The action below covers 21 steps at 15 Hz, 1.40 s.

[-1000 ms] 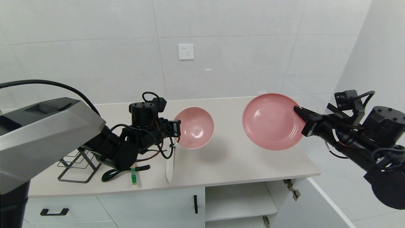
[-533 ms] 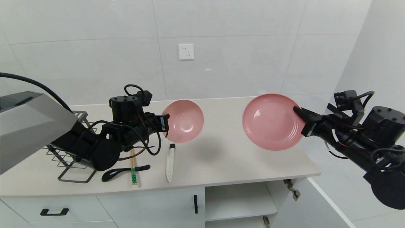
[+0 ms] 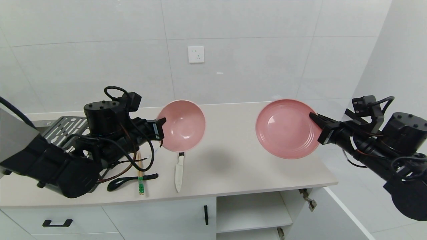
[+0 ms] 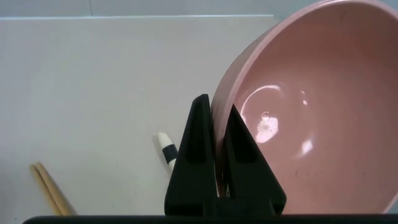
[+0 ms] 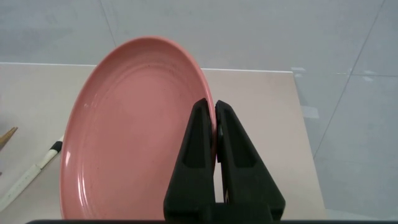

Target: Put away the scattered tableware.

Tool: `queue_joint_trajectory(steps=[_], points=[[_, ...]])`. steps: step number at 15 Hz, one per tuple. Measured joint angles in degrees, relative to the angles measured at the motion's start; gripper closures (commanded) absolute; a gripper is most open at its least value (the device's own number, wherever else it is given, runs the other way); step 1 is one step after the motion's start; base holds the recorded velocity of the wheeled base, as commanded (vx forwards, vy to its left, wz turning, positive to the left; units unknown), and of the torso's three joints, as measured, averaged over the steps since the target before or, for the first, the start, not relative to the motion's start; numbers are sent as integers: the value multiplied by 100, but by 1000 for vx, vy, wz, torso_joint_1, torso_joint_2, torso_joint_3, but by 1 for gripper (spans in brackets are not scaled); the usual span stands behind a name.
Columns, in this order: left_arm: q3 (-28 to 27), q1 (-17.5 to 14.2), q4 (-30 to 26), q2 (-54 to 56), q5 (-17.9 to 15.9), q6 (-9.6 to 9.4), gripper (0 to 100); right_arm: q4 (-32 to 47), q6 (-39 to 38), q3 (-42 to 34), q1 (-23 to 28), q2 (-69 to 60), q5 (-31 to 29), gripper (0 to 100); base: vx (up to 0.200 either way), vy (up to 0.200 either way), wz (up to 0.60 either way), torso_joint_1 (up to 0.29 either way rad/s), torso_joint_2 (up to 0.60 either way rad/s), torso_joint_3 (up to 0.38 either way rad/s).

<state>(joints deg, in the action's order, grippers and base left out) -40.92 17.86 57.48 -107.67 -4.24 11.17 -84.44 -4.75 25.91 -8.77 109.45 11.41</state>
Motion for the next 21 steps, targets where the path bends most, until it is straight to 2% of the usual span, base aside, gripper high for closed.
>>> queue_joint_trajectory(steps=[3,8,12,14,16,18,20,21], points=[[474,-85,435,279,-5,-312,100,1,0,-16,1,0,-2,100,0,0,0,0,0,0],[1276,-155,1101,941,94,-364,100,1,9,-30,4,-2,-2,100,0,0,0,0,0,0],[1665,-124,1809,1343,112,-272,100,4,9,-143,4,-149,-9,100,0,0,0,0,0,0],[1694,-129,1793,1407,102,-224,100,4,7,-363,-13,-453,-9,100,0,0,0,0,0,0],[1742,-119,1592,1437,68,-68,100,9,5,-766,-112,-917,-9,100,0,0,0,0,0,0],[1959,-17,1363,1468,48,84,100,26,-15,-1122,-311,-1428,-11,100,0,0,0,0,0,0],[2343,50,1387,1512,11,322,100,121,-26,-1274,-463,-1755,-17,100,0,0,0,0,0,0],[2464,52,1451,1531,-46,374,100,134,-39,-1301,-525,-1821,-17,100,0,0,0,0,0,0]])
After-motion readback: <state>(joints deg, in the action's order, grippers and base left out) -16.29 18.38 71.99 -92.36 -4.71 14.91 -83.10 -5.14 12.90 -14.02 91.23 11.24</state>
